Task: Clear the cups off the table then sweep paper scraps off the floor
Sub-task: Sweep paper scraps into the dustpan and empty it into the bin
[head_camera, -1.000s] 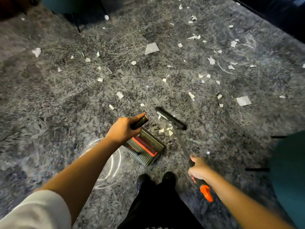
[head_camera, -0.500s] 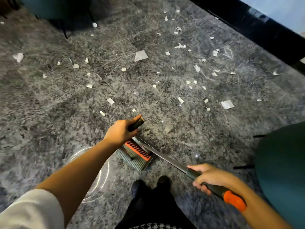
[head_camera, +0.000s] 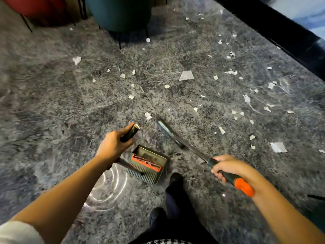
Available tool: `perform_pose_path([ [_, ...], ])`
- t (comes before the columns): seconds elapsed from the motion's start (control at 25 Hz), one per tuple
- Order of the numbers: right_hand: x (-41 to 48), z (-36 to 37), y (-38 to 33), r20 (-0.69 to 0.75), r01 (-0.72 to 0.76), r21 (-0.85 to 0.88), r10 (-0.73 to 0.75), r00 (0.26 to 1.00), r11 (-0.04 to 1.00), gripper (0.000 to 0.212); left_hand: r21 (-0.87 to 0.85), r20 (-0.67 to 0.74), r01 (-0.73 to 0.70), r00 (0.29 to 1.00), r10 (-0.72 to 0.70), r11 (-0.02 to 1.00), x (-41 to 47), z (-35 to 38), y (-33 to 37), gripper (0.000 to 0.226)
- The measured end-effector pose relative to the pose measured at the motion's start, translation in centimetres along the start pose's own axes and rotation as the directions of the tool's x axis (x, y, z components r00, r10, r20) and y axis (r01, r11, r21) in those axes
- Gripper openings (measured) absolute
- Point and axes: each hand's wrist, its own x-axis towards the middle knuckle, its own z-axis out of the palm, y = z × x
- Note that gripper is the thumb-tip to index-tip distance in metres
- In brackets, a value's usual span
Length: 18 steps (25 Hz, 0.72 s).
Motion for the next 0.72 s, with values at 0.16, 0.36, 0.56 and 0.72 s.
perform_pose_path([
  [0.16, 6.4, -2.5, -7.5, -0.064, 0.02, -0.004, -0.02, 0.998, 1.0, 0.039, 0.0, -0.047, 0.043, 0.998, -0.043, 0.999, 2.6, -1.9, -2.0, 0.055],
  [0.36, 14.0, -3.7, -16.7, -0.121, 0.056, -0.155, -0.076, 0.99, 0.986, 0.014, 0.011, -0.075, 0.119, 0.99, -0.118, 0.993, 8.9, -3.1, -2.9, 0.055],
  [0.56, 19.3, -2.3, -22.1, -0.087, 0.056, -0.329, -0.089, 0.992, 0.943, 0.013, 0.018, -0.101, 0.136, 0.986, -0.134, 0.99, 15.1, -3.9, -3.2, 0.052],
  [0.72, 20.2, 0.7, -21.6, 0.051, 0.076, -0.515, -0.059, 0.997, 0.854, 0.038, 0.046, -0.032, 0.131, 0.991, -0.13, 0.99, 19.1, -5.6, -3.4, 0.054],
])
